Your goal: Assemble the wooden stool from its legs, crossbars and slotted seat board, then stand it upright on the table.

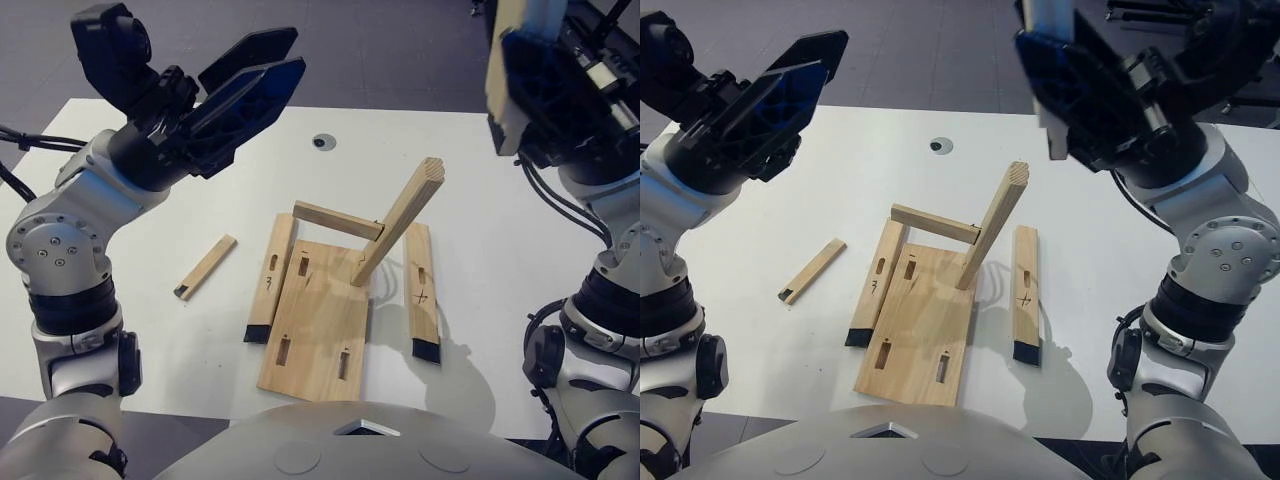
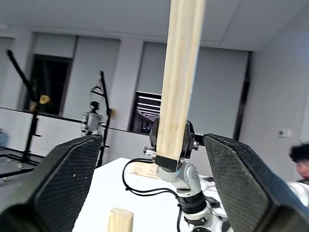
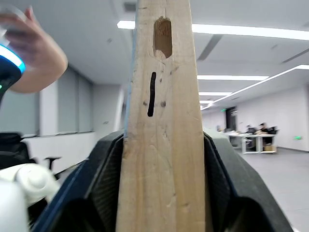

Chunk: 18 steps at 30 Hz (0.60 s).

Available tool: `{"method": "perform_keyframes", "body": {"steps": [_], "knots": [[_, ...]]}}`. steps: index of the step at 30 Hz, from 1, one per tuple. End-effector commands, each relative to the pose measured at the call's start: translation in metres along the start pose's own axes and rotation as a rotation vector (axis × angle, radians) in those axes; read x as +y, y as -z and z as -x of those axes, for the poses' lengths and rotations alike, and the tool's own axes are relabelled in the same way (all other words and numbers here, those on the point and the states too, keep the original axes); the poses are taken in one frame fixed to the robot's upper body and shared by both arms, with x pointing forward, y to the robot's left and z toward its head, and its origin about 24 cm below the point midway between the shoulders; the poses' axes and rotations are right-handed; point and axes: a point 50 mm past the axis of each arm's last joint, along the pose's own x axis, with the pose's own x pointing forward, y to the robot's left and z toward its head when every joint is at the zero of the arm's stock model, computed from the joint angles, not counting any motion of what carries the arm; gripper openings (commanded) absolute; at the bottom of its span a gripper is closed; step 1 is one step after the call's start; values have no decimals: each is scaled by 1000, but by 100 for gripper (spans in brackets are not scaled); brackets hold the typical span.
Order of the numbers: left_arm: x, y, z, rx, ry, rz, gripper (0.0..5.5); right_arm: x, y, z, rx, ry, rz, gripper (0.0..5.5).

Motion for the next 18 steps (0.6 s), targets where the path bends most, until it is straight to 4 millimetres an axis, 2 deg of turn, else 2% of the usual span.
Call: {"method": "perform_keyframes", "body": {"steps": [1,6,8,15,18], "knots": [[0,5,-11,73,42,-23,384,2,19,0,55,-27,-51,202],[-4,29,-12,123,73,53,384,6,59,10,143,-20,-158,202],[-5,31,-11,114,80,75,384,7,69,13,170,-24,-181,202],[-7,27,-13,60,101,121,384,10,85,17,182,-33,-211,202],[-6,34,-13,70,91,161,384,10,92,21,227,-26,-210,202]]}}
